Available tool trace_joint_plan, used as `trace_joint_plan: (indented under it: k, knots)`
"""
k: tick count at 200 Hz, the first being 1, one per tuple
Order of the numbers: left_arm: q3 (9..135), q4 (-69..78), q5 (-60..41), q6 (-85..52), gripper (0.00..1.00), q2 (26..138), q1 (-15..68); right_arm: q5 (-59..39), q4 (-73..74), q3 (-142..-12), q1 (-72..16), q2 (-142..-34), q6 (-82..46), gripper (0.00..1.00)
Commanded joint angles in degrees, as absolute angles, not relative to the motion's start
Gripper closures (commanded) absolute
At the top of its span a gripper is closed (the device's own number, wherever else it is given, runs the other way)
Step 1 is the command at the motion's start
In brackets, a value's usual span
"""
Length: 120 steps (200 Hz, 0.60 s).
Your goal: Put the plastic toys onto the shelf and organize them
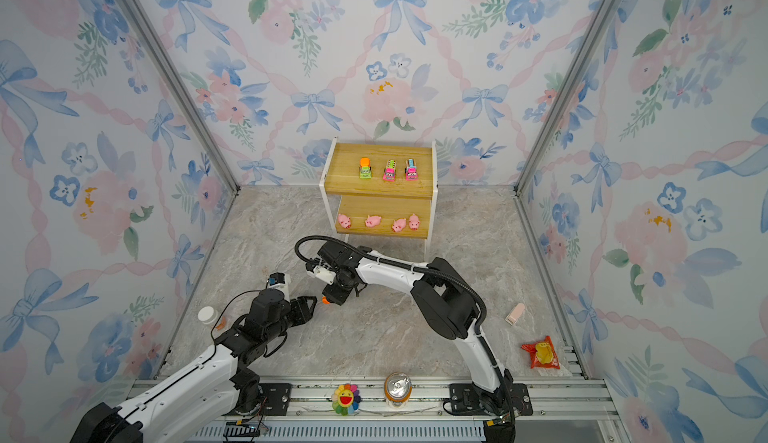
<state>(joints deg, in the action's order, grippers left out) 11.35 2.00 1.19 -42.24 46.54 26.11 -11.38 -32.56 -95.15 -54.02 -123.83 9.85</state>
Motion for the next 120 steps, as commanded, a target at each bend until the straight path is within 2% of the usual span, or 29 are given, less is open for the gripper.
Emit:
trace_joint_plan:
  k: [1,75,120]
  knots:
    - [11.3,1.1,0.6,-41.9,0.46,46.6,25.7,-13.3,-35.0,-97.2,-53.4,-124.5,8.1,0.55]
    - [11.2,1.1,0.1,-41.8,0.46,46.7,25.4,-16.9,-38.4,-96.4,-53.2,-124.4,0.1,0.65]
    - [11.2,1.1,-0.3,-41.3,0.45,47.0,25.4,-19.8,-32.3,-90.9,-52.2,-123.0,-8.3,0.69]
